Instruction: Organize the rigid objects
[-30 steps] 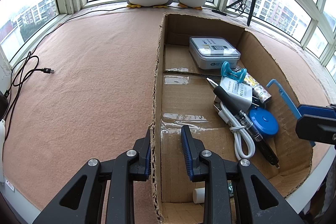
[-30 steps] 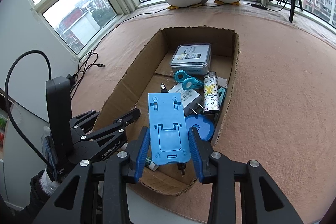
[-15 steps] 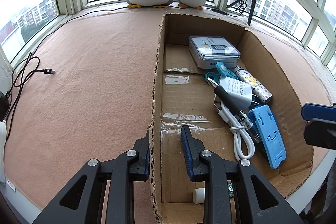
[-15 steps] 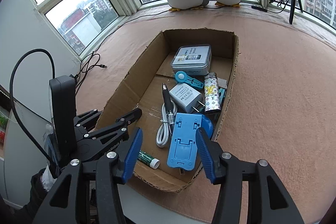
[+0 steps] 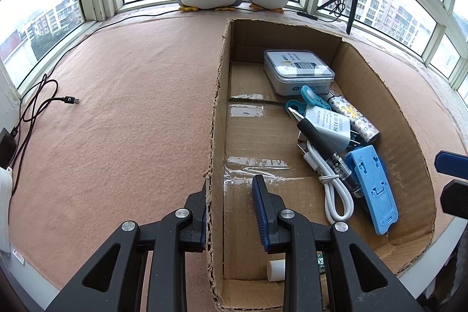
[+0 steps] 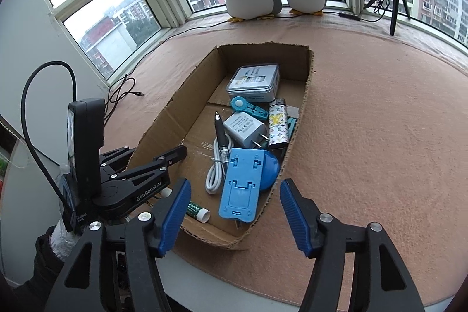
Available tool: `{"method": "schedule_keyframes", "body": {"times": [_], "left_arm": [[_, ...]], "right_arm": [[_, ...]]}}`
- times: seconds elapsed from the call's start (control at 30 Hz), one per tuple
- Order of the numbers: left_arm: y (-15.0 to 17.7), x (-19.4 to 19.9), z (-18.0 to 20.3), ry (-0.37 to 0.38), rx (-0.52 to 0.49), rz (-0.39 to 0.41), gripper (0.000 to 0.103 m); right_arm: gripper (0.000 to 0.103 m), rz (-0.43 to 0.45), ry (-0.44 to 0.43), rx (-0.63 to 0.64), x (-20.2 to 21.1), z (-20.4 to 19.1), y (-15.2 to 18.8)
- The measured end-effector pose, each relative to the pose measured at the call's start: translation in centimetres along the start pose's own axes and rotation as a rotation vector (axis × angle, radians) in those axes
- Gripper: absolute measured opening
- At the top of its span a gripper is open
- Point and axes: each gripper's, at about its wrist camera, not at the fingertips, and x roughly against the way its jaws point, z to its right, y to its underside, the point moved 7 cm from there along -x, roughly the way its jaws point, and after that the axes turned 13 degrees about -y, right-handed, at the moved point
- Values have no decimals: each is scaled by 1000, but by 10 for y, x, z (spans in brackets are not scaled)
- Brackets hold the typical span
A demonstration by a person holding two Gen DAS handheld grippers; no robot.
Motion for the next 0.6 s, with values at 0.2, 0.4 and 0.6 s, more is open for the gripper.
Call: {"method": "schedule_keyframes", "body": {"times": [0.2, 0.4, 0.6], "left_arm": [[-3, 10, 2, -15, -4, 22, 31], [-5, 26, 1, -38, 0, 52, 33], [-5, 48, -4, -56, 23, 94, 46]], "right_arm": [[60, 48, 17, -6, 14, 9, 3], [65, 90, 22, -18, 25, 18, 8], [72, 114, 21, -28, 32, 23, 13]]}}
